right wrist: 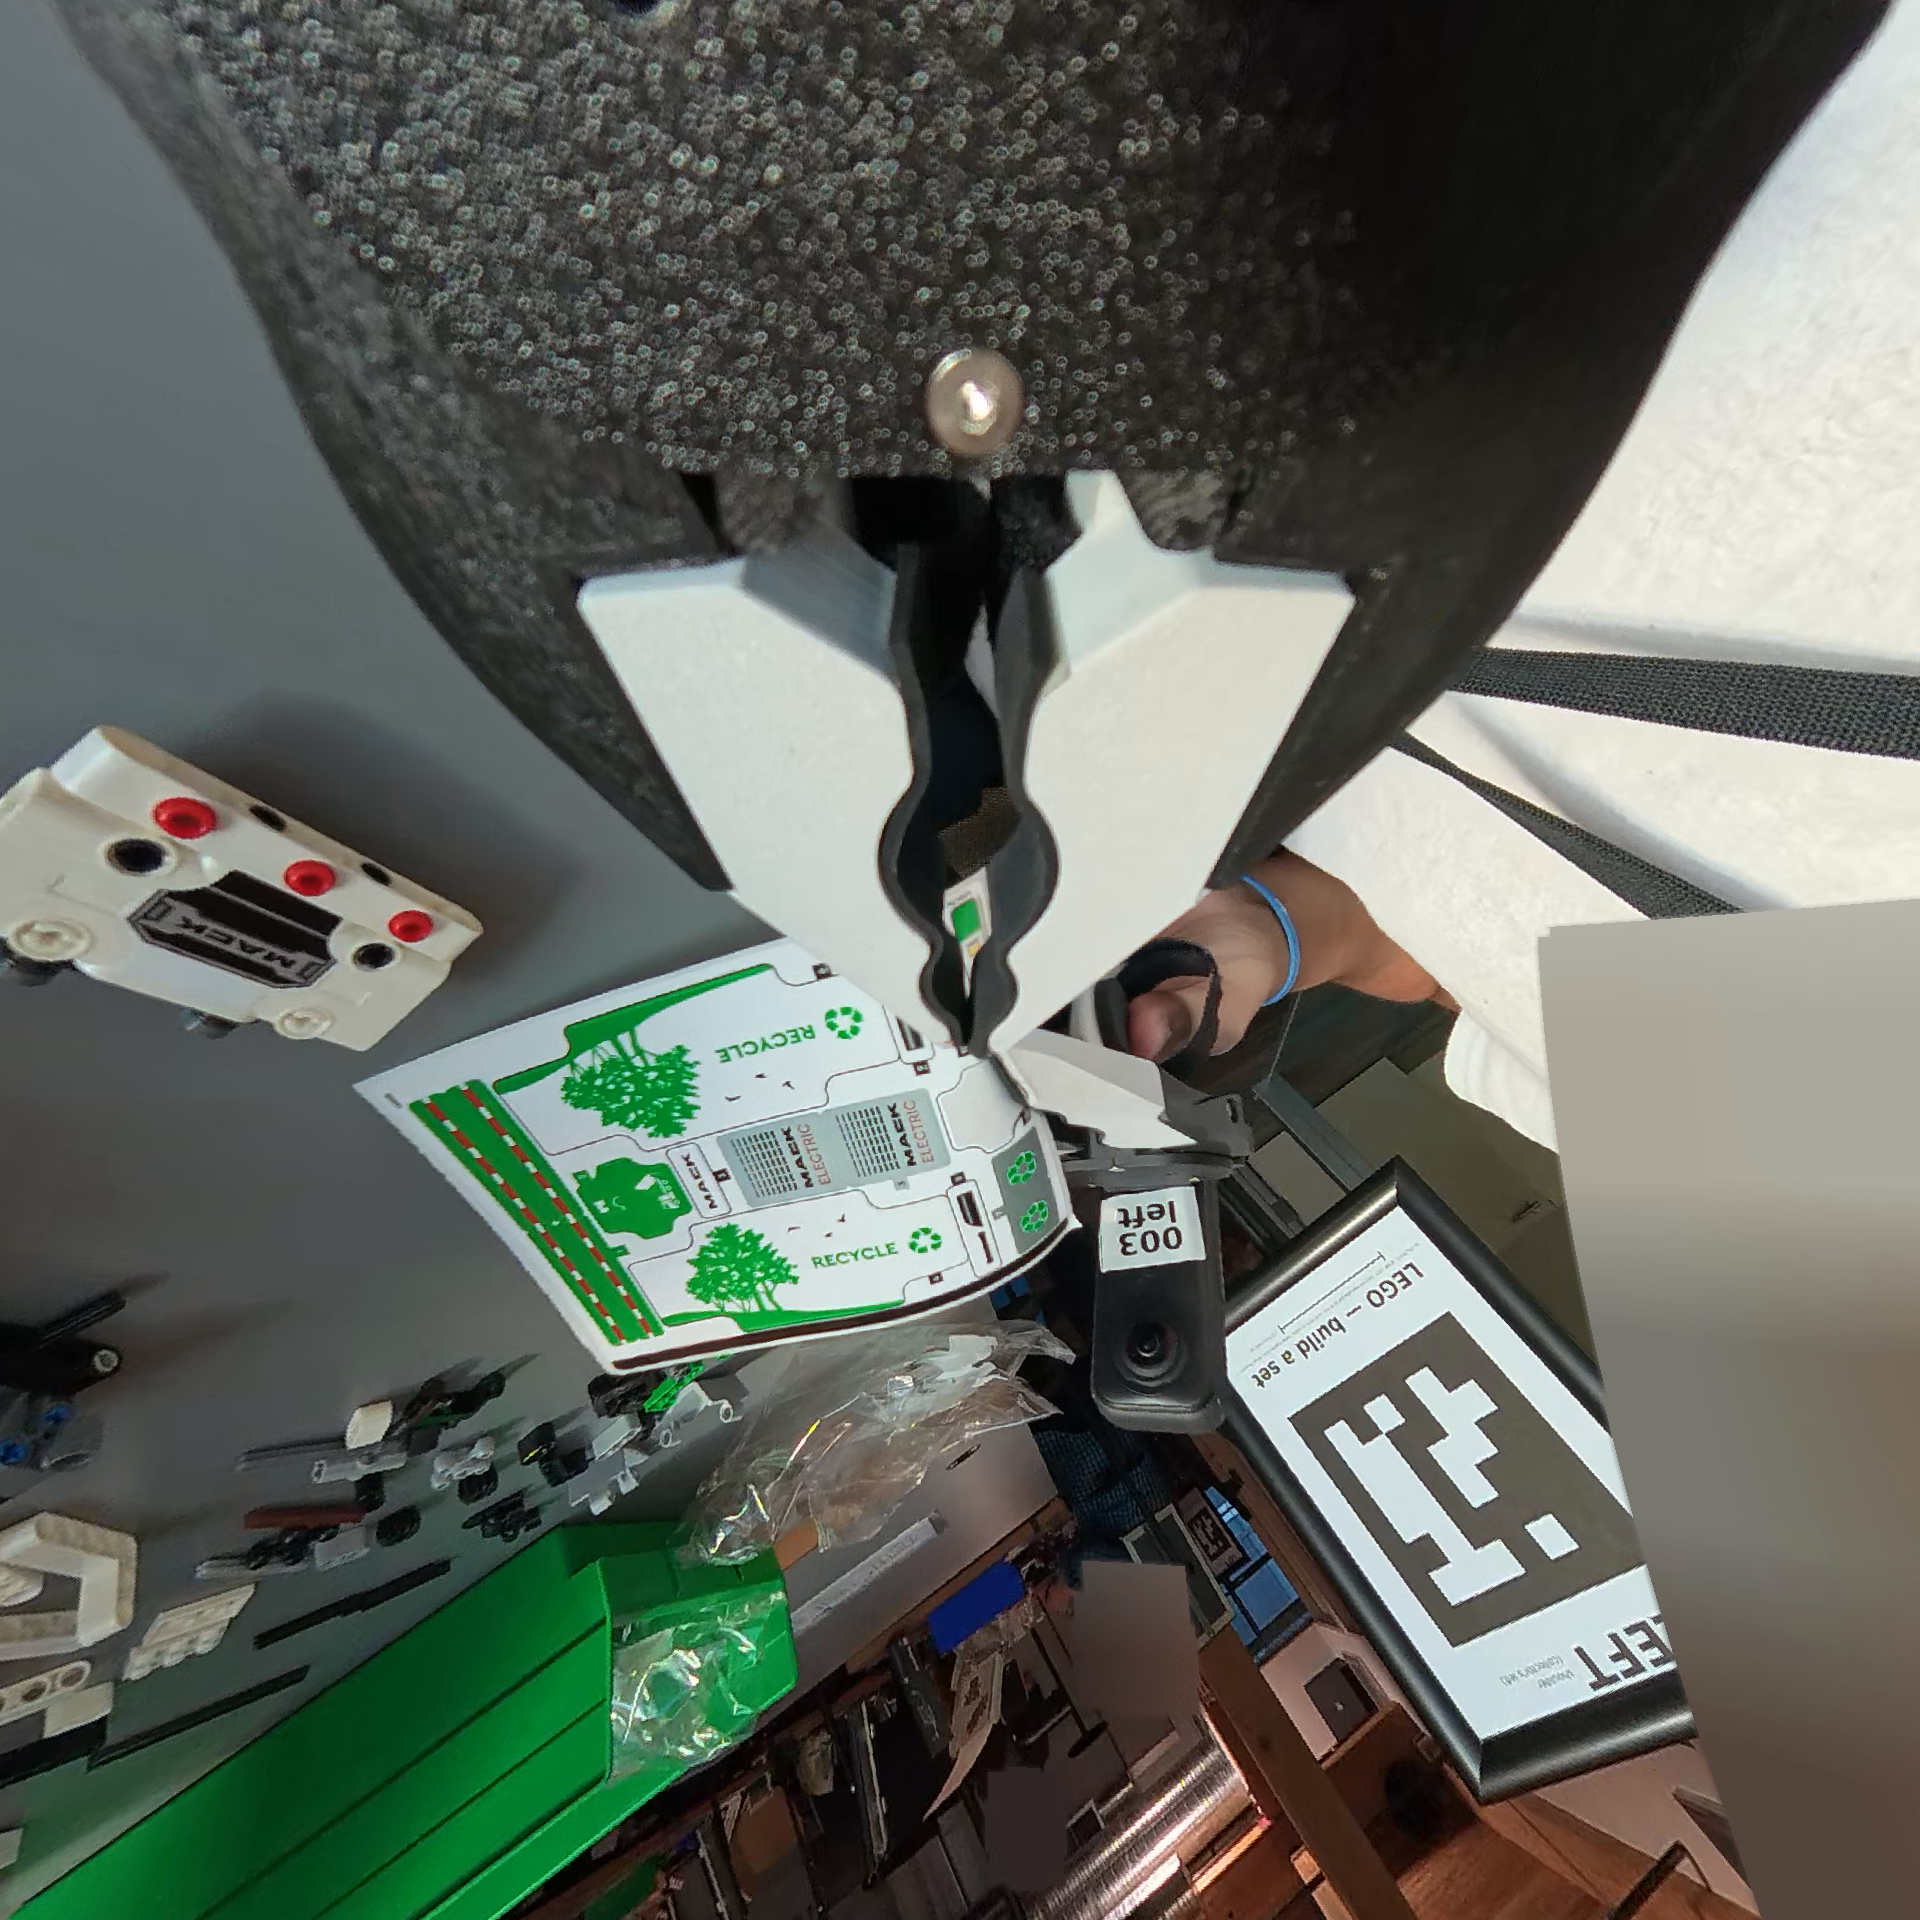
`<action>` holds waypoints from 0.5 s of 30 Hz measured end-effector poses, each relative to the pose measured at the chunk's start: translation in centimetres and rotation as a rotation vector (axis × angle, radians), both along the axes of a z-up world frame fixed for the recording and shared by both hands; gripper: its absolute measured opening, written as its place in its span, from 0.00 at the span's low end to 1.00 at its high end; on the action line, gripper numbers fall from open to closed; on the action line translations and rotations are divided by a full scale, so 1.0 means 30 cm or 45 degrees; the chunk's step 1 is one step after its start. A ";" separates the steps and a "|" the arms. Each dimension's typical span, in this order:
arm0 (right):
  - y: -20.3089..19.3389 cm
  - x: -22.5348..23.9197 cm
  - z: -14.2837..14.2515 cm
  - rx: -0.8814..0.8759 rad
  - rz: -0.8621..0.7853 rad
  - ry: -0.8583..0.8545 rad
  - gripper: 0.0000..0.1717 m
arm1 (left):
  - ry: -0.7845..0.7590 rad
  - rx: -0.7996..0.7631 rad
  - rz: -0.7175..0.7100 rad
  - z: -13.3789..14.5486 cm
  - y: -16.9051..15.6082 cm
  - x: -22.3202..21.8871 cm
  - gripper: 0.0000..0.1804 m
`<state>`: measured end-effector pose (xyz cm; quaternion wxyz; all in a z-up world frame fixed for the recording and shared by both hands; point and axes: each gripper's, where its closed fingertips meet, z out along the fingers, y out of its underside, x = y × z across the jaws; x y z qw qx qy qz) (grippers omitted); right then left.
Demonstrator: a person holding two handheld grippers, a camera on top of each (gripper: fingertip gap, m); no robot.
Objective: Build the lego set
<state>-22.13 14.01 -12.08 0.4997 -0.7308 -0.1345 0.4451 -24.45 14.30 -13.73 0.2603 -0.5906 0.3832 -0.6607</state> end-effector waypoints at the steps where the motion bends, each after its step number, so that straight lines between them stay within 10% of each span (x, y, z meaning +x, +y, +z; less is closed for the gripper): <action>1: 0.002 0.001 0.001 -0.005 -0.008 0.004 0.00 | 0.032 0.002 0.024 -0.012 0.009 0.002 0.00; 9: 0.028 0.050 -0.020 0.002 -0.135 -0.087 0.00 | 0.399 -0.088 0.264 -0.115 0.122 -0.016 0.11; 15: 0.040 0.090 -0.010 0.002 -0.207 -0.093 0.00 | 0.640 0.230 0.455 -0.101 0.191 -0.111 0.28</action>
